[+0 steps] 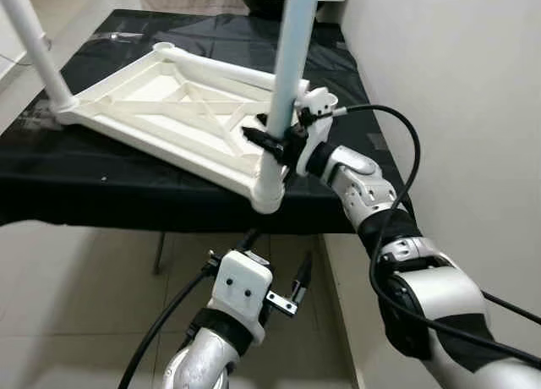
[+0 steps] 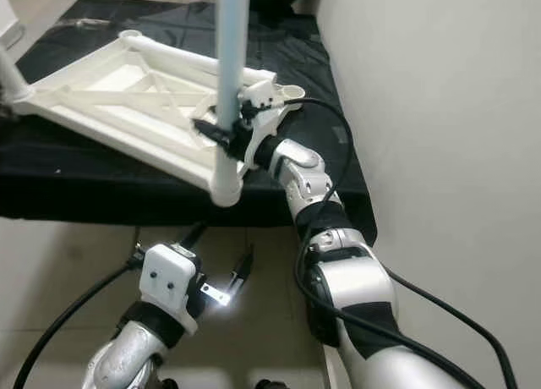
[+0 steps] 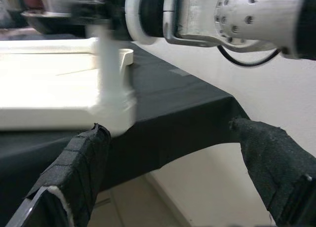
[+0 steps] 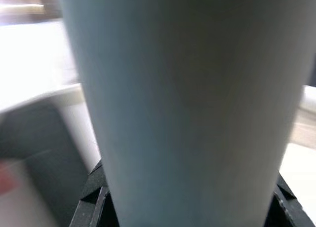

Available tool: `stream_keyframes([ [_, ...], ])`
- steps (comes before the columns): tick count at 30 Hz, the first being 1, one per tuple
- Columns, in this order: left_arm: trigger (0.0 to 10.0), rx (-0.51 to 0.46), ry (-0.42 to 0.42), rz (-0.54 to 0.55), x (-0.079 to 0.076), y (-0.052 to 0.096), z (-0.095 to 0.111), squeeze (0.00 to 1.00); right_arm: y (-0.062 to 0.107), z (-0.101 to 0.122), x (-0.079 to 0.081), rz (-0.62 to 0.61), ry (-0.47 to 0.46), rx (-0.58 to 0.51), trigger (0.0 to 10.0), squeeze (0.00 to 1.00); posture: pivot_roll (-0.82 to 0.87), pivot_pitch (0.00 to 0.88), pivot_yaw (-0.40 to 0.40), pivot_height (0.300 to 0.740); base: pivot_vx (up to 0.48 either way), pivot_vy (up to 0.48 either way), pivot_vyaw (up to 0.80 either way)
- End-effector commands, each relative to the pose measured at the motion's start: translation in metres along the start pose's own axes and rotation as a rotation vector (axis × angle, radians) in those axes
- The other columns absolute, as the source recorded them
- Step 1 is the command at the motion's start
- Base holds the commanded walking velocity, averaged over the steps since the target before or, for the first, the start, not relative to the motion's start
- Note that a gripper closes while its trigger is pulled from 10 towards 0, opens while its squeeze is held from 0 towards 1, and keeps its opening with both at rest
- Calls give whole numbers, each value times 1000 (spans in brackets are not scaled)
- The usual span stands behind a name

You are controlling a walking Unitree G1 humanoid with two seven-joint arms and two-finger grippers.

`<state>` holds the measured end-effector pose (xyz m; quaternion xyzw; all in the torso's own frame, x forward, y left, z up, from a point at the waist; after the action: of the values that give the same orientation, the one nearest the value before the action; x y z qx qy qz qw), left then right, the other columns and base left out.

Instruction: Building children table

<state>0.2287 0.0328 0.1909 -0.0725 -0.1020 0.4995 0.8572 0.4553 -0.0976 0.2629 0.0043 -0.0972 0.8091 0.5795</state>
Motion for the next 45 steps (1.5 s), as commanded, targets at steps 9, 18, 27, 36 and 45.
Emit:
stream_keyframes([
  [9, 10000, 15, 1, -20, -5, 0, -3, 0, 51, -39, -79, -757, -86, 38, 0, 0, 115, 190, -80, 740, 0, 0, 0],
  [18, 10000, 15, -1, -19, -4, 0, -4, 0, 23, -33, -20, -522, -175, -60, 10000, 1000, 117, 190, -84, 740, 0, 0, 0],
  [27, 10000, 13, 2, -21, -4, -1, -4, 0, 13, -6, -9, -150, -239, -134, 10000, 0, 108, 191, -85, 740, 0, 0, 0],
  [36, 10000, 17, 6, -29, -5, 0, -6, 0, 52, -7, 51, 841, -241, 20, 10000, 0, 112, 194, -87, 740, 0, 0, 0],
  [45, 10000, 12, 9, -30, -6, -1, -4, 0, 65, -22, 81, 1117, -164, 126, 275, 0, 122, 196, -94, 740, 0, 0, 0],
])
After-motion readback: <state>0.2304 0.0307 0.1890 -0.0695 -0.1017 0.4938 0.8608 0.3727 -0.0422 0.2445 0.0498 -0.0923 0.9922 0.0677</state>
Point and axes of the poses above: a point about 5 cm out from each wrist's last joint towards the gripper, its own y axis pointing back from the gripper into the wrist, its own z axis along the axis of the wrist's last joint, x = y × z, the point moved 4 cm from there along -y, pointing out of the wrist towards the gripper, and after that the axes turned 3 degrees about -y, right-handed, at the moved point
